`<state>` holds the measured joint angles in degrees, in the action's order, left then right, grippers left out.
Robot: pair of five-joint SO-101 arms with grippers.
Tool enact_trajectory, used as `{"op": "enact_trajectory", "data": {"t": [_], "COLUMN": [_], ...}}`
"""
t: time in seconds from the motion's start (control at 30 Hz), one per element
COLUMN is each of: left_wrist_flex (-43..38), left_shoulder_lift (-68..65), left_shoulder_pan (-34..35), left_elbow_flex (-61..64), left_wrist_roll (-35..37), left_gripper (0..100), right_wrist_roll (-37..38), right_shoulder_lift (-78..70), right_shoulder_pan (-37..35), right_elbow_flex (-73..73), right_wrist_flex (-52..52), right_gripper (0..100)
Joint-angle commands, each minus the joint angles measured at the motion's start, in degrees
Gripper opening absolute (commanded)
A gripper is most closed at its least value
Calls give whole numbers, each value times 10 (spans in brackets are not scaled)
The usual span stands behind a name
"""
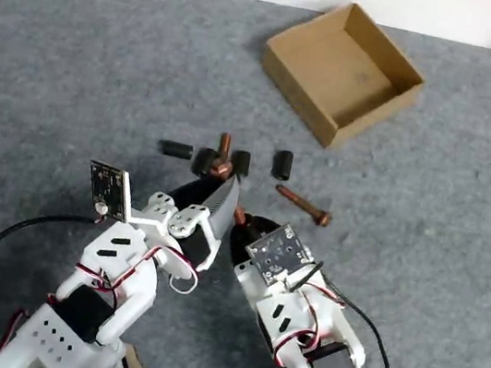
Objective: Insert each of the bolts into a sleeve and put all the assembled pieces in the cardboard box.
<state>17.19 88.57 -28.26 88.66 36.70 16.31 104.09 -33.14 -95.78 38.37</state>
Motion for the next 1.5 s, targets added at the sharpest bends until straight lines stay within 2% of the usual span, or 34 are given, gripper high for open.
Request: {"op": "enact_trajectory", "data": {"t": [0.0,0.2,0.4,0.67,0.8,1.0,1.2,1.47], "left_wrist_flex": [-1,-3,-53,-50,-33,11,10,10], "left_shoulder_lift": [5,6,6,6,6,6,6,6], "left_shoulder_pan": [-8,-8,-9,-14,-15,-55,-83,-80], "left_elbow_flex": [-4,7,42,45,44,44,57,52], "left_wrist_roll": [-7,-7,-7,-6,-6,-6,-76,-77], "left_gripper": [6,6,6,6,6,6,7,8], "right_wrist_roll": [-25,-25,-25,-25,-25,-25,-27,-25], "right_shoulder_lift": [12,12,12,12,12,12,12,12], "right_shoulder_pan": [-31,-48,-44,44,44,44,43,7], "right_elbow_flex": [15,31,32,32,32,32,49,46], "right_wrist_flex": [0,10,8,-27,-28,-28,-26,-26], "right_gripper": [4,4,4,4,4,4,4,4]}}
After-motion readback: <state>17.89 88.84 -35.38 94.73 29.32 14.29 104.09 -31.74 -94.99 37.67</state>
